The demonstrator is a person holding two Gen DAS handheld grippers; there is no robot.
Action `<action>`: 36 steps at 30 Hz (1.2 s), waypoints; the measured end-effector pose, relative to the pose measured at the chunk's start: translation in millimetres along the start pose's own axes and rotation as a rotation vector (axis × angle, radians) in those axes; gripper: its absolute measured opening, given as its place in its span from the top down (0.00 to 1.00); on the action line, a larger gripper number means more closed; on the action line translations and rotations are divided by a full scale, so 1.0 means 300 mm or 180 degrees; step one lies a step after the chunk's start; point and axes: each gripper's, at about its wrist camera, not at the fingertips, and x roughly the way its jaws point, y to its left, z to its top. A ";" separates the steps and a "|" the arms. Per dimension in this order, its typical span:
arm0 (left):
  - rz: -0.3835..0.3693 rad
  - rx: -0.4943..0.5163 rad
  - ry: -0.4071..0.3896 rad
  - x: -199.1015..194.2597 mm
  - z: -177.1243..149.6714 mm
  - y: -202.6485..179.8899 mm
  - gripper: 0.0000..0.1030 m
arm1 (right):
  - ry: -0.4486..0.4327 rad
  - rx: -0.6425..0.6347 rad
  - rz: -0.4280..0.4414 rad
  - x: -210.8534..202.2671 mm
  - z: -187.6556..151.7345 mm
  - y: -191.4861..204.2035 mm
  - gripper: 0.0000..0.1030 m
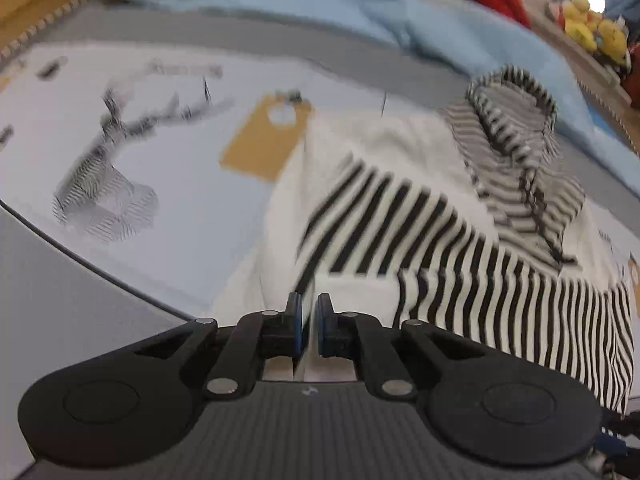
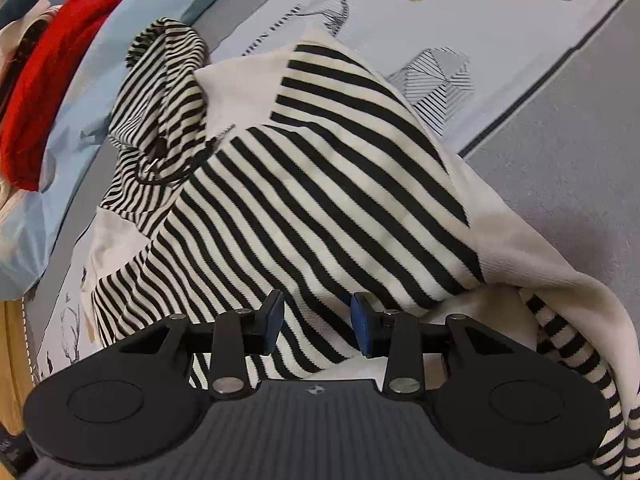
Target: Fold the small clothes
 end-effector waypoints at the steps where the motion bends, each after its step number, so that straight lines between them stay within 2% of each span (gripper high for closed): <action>1: -0.0067 0.0083 -0.0118 -0.026 0.007 -0.016 0.87 | -0.0006 0.0004 -0.0005 -0.002 0.001 0.000 0.62; 3: -0.0231 0.0265 -0.0232 -0.055 0.005 -0.053 0.82 | -0.0034 -0.0016 0.0000 -0.008 0.002 0.005 0.62; 4: -0.0299 0.0316 -0.0182 -0.049 -0.003 -0.066 0.75 | -0.0048 -0.0026 0.0002 -0.009 0.003 0.007 0.62; 6: -0.0420 0.0381 0.0350 0.039 -0.039 -0.082 0.63 | -0.0038 -0.0029 -0.0001 -0.005 0.000 0.006 0.62; 7: -0.0401 0.0367 0.0594 0.083 -0.061 -0.085 0.64 | -0.0031 -0.0025 -0.0011 -0.002 -0.001 0.003 0.62; 10: -0.0326 0.0437 0.0298 0.027 -0.047 -0.106 0.63 | -0.0034 -0.0037 -0.0025 -0.004 -0.002 0.006 0.62; 12: -0.0439 0.0440 0.0037 -0.031 -0.026 -0.117 0.59 | -0.0100 -0.0081 -0.0038 -0.021 0.003 0.014 0.62; 16: -0.0503 0.0406 -0.0331 -0.110 -0.019 -0.141 0.36 | -0.0461 -0.0425 -0.0108 -0.089 0.018 0.057 0.62; 22: -0.0350 0.0591 -0.0875 -0.191 -0.027 -0.195 0.24 | -0.0931 -0.0712 -0.0171 -0.195 0.065 0.058 0.62; 25: -0.0278 0.0616 -0.1056 -0.206 -0.013 -0.191 0.24 | -0.1127 -0.0713 -0.0216 -0.237 0.104 0.024 0.62; 27: -0.0328 0.0555 -0.1073 -0.197 0.003 -0.193 0.24 | -0.1214 -0.0658 -0.0279 -0.261 0.136 -0.013 0.62; 28: -0.0384 0.0539 -0.1038 -0.182 0.015 -0.198 0.31 | -0.1250 -0.0611 -0.0323 -0.271 0.154 -0.034 0.62; 29: -0.0478 0.0546 -0.0925 -0.153 0.038 -0.212 0.41 | -0.1275 -0.0564 -0.0360 -0.279 0.165 -0.055 0.62; 30: -0.0616 0.0554 -0.0725 -0.105 0.079 -0.236 0.65 | -0.1282 -0.0506 -0.0381 -0.286 0.180 -0.076 0.62; 31: -0.0700 0.0531 -0.0592 -0.062 0.116 -0.255 0.81 | -0.1266 -0.0437 -0.0382 -0.291 0.195 -0.098 0.62; 33: -0.0752 0.0540 -0.0536 0.018 0.209 -0.310 0.87 | -0.1198 -0.0322 -0.0363 -0.290 0.212 -0.135 0.62; 36: -0.0801 0.0731 -0.0584 0.128 0.366 -0.408 0.87 | -0.1074 -0.0198 -0.0323 -0.283 0.228 -0.170 0.62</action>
